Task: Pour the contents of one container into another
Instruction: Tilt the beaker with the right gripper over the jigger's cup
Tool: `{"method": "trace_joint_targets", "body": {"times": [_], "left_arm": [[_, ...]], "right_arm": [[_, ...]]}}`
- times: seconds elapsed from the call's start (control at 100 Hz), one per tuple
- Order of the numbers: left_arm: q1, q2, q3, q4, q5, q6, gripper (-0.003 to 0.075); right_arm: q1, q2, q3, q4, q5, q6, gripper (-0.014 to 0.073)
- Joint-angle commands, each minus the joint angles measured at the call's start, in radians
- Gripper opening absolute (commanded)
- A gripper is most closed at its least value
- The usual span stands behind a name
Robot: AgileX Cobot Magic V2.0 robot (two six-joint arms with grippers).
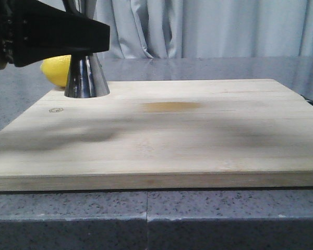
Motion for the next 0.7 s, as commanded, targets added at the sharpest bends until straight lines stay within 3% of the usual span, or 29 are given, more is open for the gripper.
{"method": "trace_joint_targets", "body": {"times": [0.0,0.69], "left_arm": [[0.001,-0.032,-0.028,-0.045,-0.062,-0.011,-0.0019],[0.001,-0.032,-0.028,-0.045,-0.062,-0.011,-0.0019]], "right_arm": [[0.002,-0.037,-0.035,-0.032,-0.037,-0.007,0.0277],[0.002,-0.037,-0.035,-0.079,-0.021,-0.007,0.0277]]}}
